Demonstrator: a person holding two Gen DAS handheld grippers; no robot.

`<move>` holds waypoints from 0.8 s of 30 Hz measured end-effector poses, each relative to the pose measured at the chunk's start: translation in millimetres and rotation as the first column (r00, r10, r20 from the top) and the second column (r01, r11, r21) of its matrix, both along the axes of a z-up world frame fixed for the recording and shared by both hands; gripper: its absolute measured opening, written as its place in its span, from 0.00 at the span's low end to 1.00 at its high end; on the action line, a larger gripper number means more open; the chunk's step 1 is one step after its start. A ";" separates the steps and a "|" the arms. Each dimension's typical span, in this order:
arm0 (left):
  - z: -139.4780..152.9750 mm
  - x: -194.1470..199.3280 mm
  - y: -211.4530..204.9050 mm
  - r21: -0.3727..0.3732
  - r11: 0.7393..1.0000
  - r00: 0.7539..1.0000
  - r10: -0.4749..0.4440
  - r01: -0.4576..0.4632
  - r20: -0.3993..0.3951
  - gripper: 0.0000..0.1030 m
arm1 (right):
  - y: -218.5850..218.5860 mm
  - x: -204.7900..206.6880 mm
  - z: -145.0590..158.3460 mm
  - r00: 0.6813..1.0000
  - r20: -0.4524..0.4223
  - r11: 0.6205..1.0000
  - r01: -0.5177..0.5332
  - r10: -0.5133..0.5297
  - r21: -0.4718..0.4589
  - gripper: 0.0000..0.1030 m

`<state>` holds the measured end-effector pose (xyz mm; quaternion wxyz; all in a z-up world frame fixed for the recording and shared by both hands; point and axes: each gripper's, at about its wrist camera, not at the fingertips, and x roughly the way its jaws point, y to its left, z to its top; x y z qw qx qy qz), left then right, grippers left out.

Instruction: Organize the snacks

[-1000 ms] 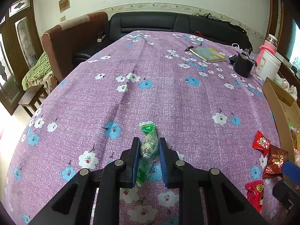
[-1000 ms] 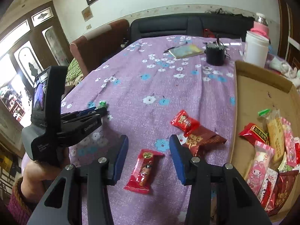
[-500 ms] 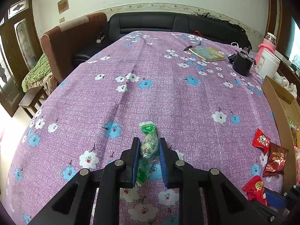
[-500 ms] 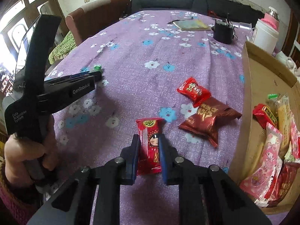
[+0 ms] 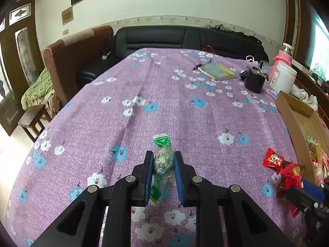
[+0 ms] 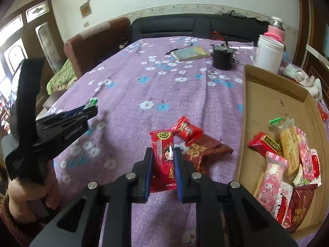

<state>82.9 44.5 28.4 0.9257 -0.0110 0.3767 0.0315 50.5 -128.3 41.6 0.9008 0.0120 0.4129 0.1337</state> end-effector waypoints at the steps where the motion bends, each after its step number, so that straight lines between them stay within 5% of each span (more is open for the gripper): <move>1: 1.2 -0.6 -0.5 0.000 1.000 1.000 -0.004 0.004 0.005 0.20 | -0.8 0.0 1.0 1.000 0.005 1.000 0.002 -0.002 0.003 0.18; 24: 6.3 -3.4 -12.1 0.027 0.999 0.998 -0.038 0.037 0.045 0.20 | -4.0 5.3 -7.0 1.000 -0.010 1.000 0.015 -0.014 0.023 0.18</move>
